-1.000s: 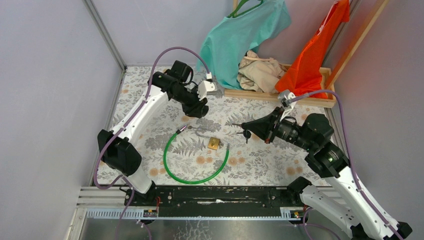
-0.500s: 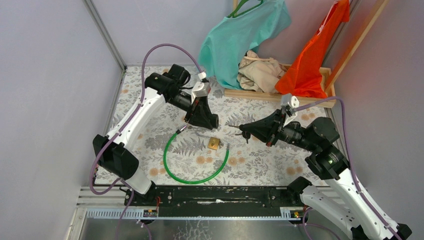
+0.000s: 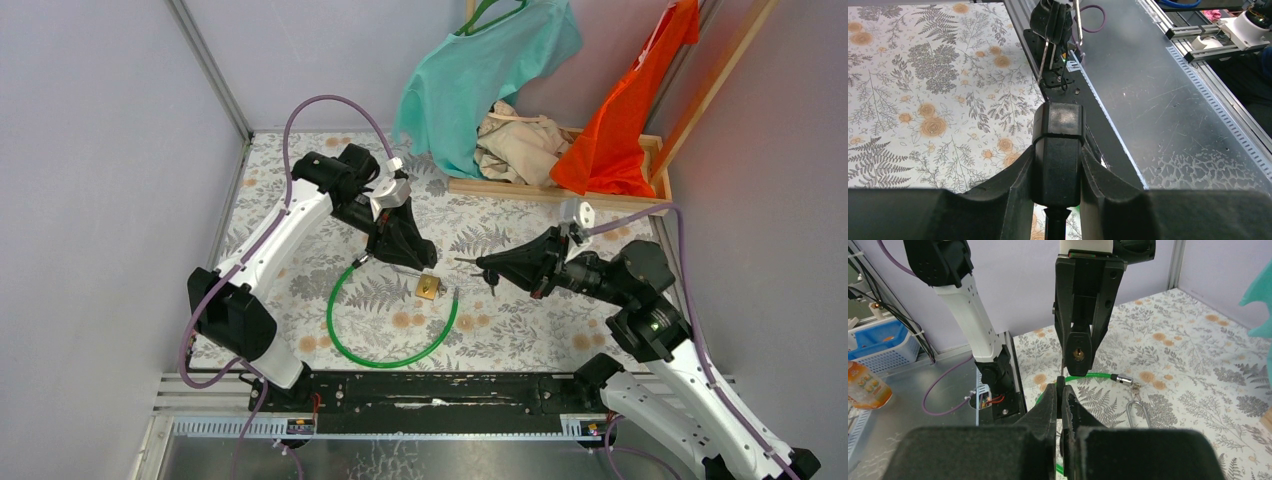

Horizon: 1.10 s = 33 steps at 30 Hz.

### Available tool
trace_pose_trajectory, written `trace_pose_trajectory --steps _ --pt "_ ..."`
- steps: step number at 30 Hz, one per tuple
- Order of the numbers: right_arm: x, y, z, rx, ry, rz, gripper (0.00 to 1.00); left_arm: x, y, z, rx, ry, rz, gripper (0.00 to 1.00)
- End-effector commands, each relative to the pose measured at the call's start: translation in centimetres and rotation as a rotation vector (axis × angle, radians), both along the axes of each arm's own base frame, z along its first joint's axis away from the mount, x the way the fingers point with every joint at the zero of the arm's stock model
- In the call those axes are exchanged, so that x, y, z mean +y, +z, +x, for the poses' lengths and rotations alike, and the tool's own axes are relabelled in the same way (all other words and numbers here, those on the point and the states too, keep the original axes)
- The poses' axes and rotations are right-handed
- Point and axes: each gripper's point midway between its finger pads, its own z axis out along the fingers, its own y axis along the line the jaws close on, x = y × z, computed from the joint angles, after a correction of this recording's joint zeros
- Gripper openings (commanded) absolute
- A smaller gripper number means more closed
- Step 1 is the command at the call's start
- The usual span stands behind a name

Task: Unlock with the key

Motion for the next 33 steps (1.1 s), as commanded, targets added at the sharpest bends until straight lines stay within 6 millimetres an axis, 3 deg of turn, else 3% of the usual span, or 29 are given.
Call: trace_pose_trajectory --steps 1,33 --pt "0.6 1.7 -0.2 -0.104 0.052 0.038 0.00 0.1 2.7 -1.5 -0.014 -0.016 -0.124 0.00" --pt "2.8 1.3 0.8 -0.098 0.150 0.018 0.00 -0.1 3.2 -1.6 0.040 -0.023 -0.172 0.00"
